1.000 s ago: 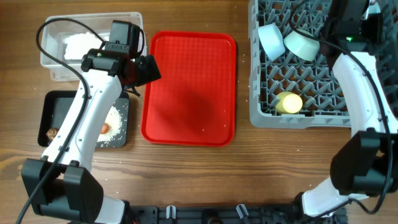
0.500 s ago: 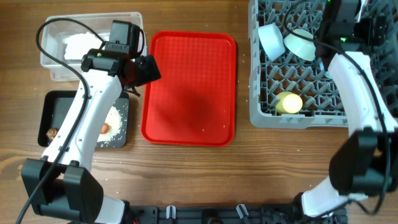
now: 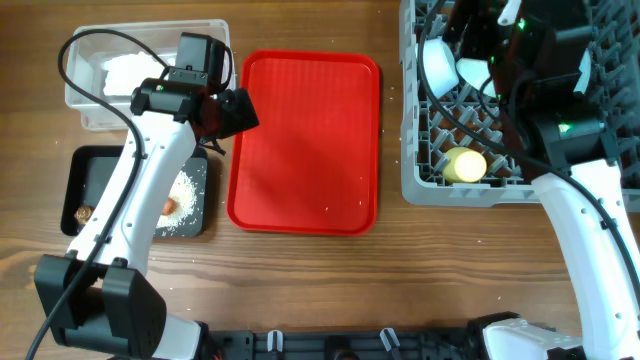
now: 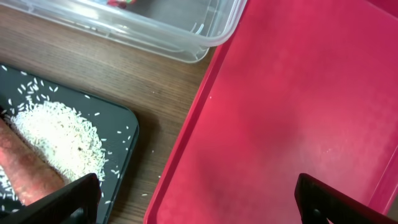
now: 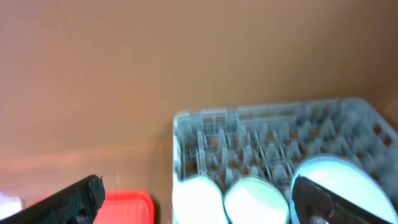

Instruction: Sort waste into correct bins and load items into the dishwasher rack

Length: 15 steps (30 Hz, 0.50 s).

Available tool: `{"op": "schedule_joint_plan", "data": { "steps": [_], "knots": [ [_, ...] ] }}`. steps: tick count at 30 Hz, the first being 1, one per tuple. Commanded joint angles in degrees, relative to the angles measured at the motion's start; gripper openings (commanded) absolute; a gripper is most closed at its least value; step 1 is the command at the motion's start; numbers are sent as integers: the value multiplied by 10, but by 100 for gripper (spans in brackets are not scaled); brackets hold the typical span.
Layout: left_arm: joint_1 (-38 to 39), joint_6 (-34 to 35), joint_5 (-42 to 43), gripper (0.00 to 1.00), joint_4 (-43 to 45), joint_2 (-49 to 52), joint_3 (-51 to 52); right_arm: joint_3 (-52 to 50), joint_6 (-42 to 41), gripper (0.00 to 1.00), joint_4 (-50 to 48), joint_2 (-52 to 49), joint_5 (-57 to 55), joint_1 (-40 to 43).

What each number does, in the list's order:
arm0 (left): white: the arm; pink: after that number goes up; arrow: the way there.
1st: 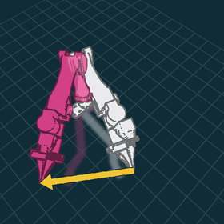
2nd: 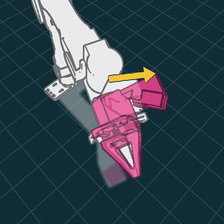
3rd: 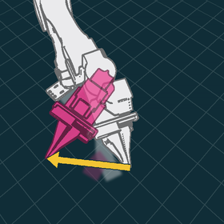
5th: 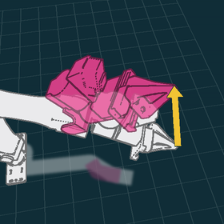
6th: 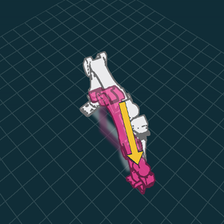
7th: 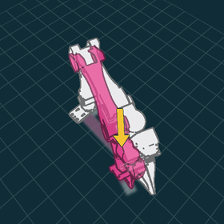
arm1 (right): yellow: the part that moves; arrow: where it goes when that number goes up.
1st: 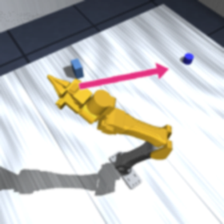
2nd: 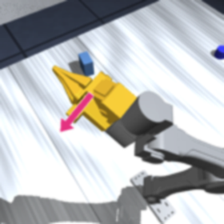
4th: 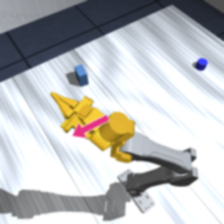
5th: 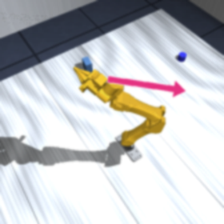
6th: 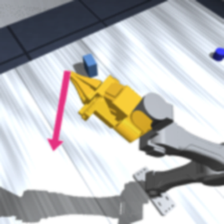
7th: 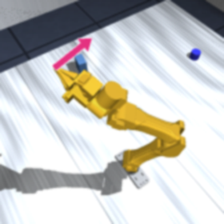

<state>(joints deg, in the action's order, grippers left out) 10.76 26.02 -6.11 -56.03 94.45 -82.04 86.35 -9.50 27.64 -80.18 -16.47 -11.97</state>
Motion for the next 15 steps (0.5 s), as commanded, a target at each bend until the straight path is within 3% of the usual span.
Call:
{"op": "schedule_joint_plan", "data": {
  "steps": [1,3,5,8,15],
  "knots": [
    [1,3,3,100,1,1,-3,-7,-13,100,66,27,17,-4],
    [1,3,3,100,1,1,-3,-42,-12,100,59,62,50,-3],
    [1,3,3,100,1,1,-3,-132,-17,100,-22,115,73,12],
    [1,3,3,100,1,1,-3,-343,-17,100,-189,230,137,39],
    [1,3,3,100,1,1,-3,-756,-125,100,-379,517,140,63]
  ]
}}
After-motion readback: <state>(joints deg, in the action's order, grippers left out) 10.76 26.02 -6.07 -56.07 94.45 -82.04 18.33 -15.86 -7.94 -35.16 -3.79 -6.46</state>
